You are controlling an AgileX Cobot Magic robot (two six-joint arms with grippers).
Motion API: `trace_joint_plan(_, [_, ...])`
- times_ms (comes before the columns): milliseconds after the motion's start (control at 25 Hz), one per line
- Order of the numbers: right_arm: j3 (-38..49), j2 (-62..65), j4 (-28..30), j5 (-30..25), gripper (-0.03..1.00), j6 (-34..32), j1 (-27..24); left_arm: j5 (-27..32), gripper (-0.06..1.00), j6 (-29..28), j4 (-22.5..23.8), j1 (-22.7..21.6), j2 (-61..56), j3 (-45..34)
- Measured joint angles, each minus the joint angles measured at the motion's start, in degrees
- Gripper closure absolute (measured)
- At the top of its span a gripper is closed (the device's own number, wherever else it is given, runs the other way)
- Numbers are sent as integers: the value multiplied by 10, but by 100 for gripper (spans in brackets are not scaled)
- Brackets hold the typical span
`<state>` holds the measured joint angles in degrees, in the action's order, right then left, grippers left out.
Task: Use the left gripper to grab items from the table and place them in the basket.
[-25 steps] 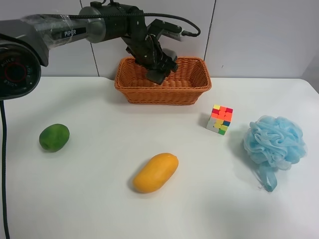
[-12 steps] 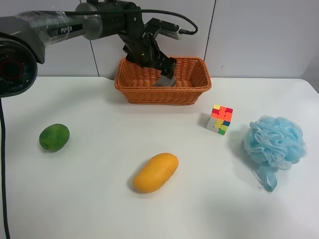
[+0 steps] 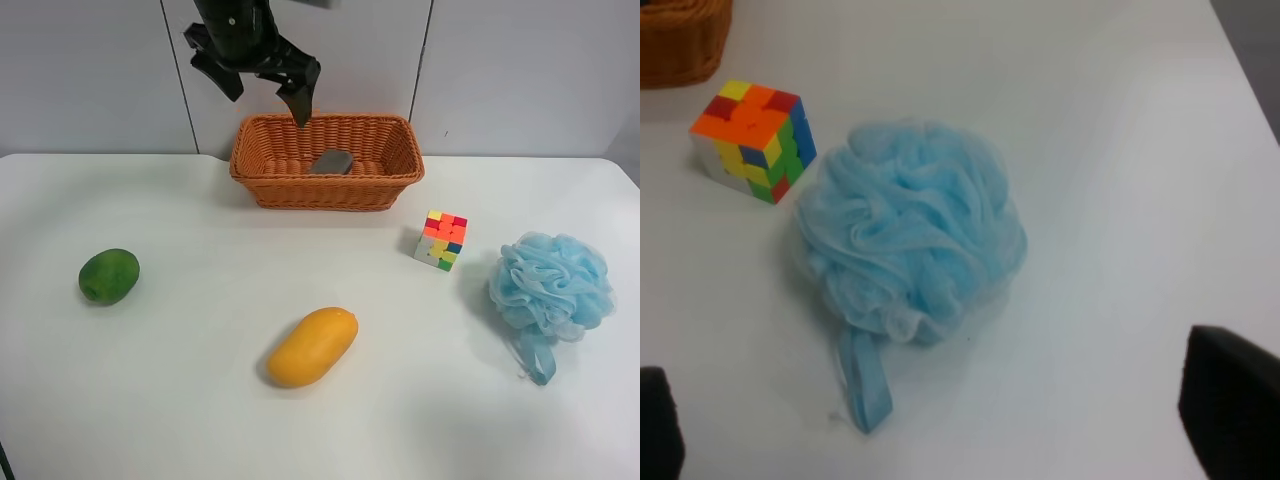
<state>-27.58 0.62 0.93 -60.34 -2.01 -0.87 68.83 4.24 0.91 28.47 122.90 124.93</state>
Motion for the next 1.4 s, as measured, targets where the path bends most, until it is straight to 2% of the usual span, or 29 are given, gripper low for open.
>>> trace_joint_plan(120, [0, 0, 0, 0, -3, 0, 0, 1, -5, 3, -5, -5, -50, -33])
trace_joint_plan(240, [0, 0, 0, 0, -3, 0, 0, 2, -5, 14, -5, -10, -126, -111])
trace_joint_plan(440, [0, 0, 0, 0, -3, 0, 0, -4, -5, 16, -5, -25, -291, -321])
trace_joint_plan(640, [0, 0, 0, 0, -3, 0, 0, -78, -5, 9, -9, -33, -509, -555])
trace_joint_plan(800, [0, 0, 0, 0, -3, 0, 0, -99, -5, -14, -12, -33, -673, -685])
trace_joint_plan(960, [0, 0, 0, 0, -3, 0, 0, -100, -5, -21, -12, -33, -822, -760])
trace_joint_plan(1200, [0, 0, 0, 0, -3, 0, 0, -84, -5, -28, -12, -34, -985, -853])
trace_joint_plan(1400, [0, 0, 0, 0, -3, 0, 0, -82, -5, -26, -18, -81, -1061, -918])
